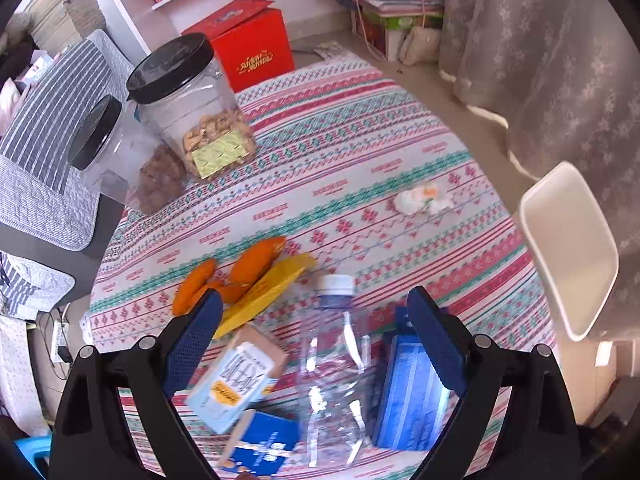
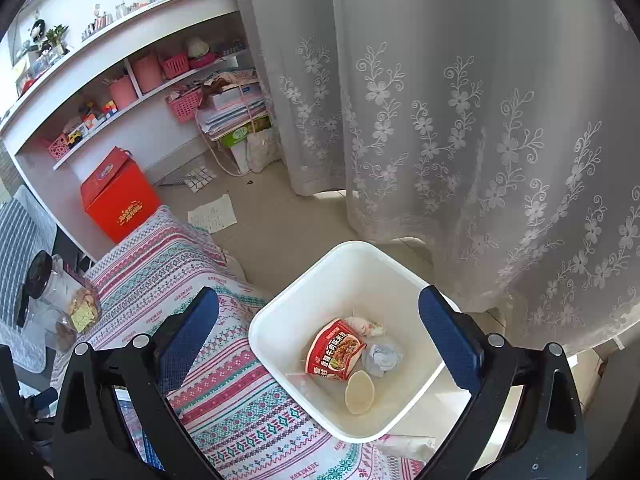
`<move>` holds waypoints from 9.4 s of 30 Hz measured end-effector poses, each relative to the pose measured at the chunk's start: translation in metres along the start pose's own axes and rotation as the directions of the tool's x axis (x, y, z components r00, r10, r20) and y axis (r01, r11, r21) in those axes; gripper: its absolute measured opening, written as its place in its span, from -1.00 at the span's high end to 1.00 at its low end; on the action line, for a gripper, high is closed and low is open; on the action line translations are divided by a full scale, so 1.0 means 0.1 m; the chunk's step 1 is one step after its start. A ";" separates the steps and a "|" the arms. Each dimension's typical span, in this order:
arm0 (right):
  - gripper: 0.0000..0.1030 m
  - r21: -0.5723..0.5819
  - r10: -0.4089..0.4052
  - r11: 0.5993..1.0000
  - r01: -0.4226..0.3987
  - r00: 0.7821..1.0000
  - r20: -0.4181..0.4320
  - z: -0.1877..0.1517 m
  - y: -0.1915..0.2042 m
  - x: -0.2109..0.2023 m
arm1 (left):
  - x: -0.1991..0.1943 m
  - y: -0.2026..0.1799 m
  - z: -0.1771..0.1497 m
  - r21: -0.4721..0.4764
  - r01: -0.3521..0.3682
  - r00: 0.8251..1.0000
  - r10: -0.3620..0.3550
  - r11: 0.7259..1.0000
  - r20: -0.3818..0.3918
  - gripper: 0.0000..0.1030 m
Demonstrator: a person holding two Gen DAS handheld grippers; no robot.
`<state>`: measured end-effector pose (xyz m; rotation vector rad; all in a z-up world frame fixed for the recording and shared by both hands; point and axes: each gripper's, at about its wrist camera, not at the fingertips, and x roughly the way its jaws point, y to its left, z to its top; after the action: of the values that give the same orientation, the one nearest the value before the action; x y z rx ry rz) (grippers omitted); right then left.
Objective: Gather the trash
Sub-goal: 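Grasp the yellow snack wrapper with the left tool, then grasp an orange peel with the right tool while the left tool holds the wrapper, then drop the orange peel into the bin with the right tool while the left tool carries the wrapper over it, then open the left tool over the white bin to drop the yellow wrapper, then grasp the orange peels on the tablecloth with the left tool, then grasp the clear plastic water bottle with the right tool while the left tool holds the peels, then carry the water bottle to the white bin and release it with the right tool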
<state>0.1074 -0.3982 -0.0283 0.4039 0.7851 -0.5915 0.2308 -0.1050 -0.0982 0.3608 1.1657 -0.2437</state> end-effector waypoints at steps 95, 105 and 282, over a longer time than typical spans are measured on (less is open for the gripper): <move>0.70 -0.266 0.361 0.902 -0.340 0.932 0.031 -0.63 1.68 -0.61 | -1.33 1.88 -1.49 -0.512 0.341 0.829 0.005 0.789 0.560 0.93; 0.69 -0.138 -0.027 0.990 0.042 0.994 0.105 -0.29 0.58 -0.05 | -1.22 1.56 -1.31 -0.466 0.312 0.843 -0.015 0.828 0.537 0.92; -0.11 -0.069 0.484 0.872 -0.484 0.875 -0.017 -0.22 1.25 -0.43 | -1.23 2.00 -1.69 -0.602 0.354 0.862 -0.001 0.716 0.506 0.55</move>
<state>0.1503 -0.2754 0.0051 0.5136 0.6670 -0.0905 0.1147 0.1457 -0.0127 -0.4669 0.7198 -0.0520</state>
